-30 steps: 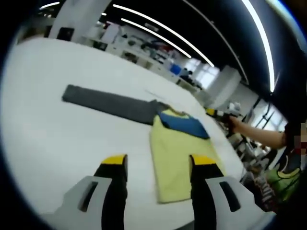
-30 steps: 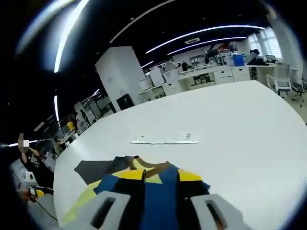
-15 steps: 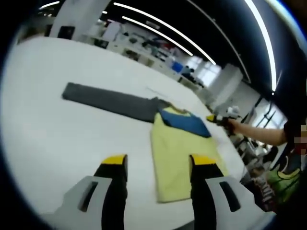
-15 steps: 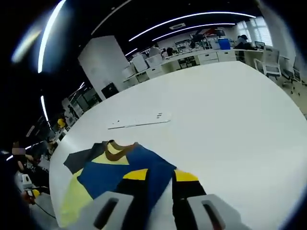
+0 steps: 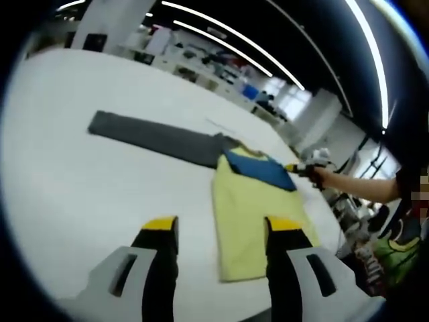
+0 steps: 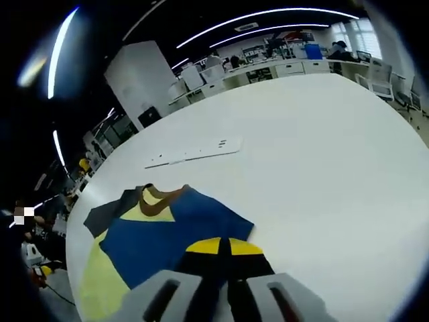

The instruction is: Fold the garment on the visible template until the final outline fits inside the template.

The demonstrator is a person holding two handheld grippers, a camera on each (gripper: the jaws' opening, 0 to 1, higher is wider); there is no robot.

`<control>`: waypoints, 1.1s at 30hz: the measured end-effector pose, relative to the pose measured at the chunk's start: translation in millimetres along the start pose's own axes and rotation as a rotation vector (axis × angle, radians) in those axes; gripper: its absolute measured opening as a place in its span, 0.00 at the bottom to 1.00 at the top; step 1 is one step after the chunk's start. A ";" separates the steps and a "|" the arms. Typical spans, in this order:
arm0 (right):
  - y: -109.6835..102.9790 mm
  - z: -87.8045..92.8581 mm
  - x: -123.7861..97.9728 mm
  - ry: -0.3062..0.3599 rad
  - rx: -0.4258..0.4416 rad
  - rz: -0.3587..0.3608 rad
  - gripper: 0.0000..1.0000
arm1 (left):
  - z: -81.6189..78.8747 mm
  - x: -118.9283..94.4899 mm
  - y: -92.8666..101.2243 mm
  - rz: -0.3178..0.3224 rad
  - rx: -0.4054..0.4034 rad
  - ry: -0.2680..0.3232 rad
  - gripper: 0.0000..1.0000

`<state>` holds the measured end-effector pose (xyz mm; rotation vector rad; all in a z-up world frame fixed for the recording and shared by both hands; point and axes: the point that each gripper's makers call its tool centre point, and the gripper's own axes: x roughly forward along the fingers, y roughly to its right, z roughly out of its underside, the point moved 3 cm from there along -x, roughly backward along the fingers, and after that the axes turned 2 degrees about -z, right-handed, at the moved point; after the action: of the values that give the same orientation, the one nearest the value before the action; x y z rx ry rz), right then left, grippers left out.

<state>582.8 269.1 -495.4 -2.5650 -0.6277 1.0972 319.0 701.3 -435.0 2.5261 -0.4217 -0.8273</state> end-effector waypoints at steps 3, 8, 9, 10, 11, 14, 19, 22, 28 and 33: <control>-0.2 -1.3 -2.1 0.004 -0.009 -0.005 0.00 | 0.5 0.6 -0.4 0.000 0.001 -0.003 0.47; 1.1 -4.7 -7.6 0.020 -0.004 0.003 0.00 | 1.5 3.0 0.7 0.004 -0.001 -0.005 0.47; 1.7 -5.3 -8.6 0.027 -0.005 0.011 0.00 | 1.7 3.6 1.2 0.006 -0.001 -0.004 0.47; 1.5 -4.9 -9.0 0.028 -0.007 0.015 0.00 | 1.8 4.0 1.4 0.006 -0.002 -0.004 0.47; 2.5 -4.6 -10.0 0.030 -0.014 0.022 0.00 | 2.2 4.3 1.6 0.007 -0.003 -0.005 0.47; 4.1 -3.0 -10.1 0.033 -0.004 0.026 0.00 | 2.8 4.8 1.9 0.008 -0.003 -0.005 0.47; 13.8 -2.6 -9.5 0.031 -0.014 0.081 0.00 | 3.5 4.3 0.2 0.003 -0.007 -0.004 0.47; 15.2 -2.9 -8.3 0.043 0.010 0.068 0.00 | 3.3 3.6 0.1 0.004 -0.009 -0.001 0.47; 13.4 -2.0 -7.9 0.047 -0.007 0.066 0.00 | 3.8 5.3 0.7 0.008 -0.007 -0.004 0.47; 8.6 -4.6 -12.6 0.081 -0.037 0.045 0.00 | 2.1 6.3 2.5 0.016 -0.004 0.000 0.48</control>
<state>580.8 255.1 -488.1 -2.6524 -0.5795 0.9988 322.3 695.9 -438.3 2.5162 -0.4398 -0.8210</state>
